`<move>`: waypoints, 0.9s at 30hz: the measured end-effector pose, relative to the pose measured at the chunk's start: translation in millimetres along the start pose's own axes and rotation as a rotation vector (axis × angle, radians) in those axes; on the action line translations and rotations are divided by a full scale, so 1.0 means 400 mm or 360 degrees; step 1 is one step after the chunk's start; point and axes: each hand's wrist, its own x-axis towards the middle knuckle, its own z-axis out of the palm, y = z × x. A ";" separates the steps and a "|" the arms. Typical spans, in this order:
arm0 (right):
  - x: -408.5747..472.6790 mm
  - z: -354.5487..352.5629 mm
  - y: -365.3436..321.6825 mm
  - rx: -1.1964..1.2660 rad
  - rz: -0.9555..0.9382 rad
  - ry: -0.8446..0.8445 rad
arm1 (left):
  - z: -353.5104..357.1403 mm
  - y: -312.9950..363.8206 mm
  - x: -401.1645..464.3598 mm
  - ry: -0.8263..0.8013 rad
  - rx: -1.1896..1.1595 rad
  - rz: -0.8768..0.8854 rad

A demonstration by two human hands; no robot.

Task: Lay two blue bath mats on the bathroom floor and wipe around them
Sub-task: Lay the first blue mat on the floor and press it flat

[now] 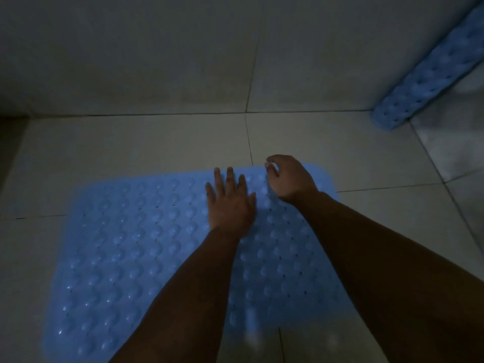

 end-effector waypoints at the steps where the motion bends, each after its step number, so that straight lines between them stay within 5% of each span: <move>1: -0.006 0.002 0.026 0.0021 -0.0021 0.0069 | 0.021 0.020 0.010 -0.0041 0.0025 0.0036; 7: -0.014 0.048 0.144 -0.0026 -0.0092 0.0438 | 0.153 0.088 0.039 0.0015 0.0025 0.0186; 17: 0.020 0.038 0.159 -0.0039 -0.0013 0.0304 | 0.158 0.097 0.022 -0.0021 0.0170 0.0175; 27: -0.032 0.005 0.156 -0.0092 -0.0039 0.0310 | 0.048 0.113 0.077 -0.0424 -0.0048 0.0084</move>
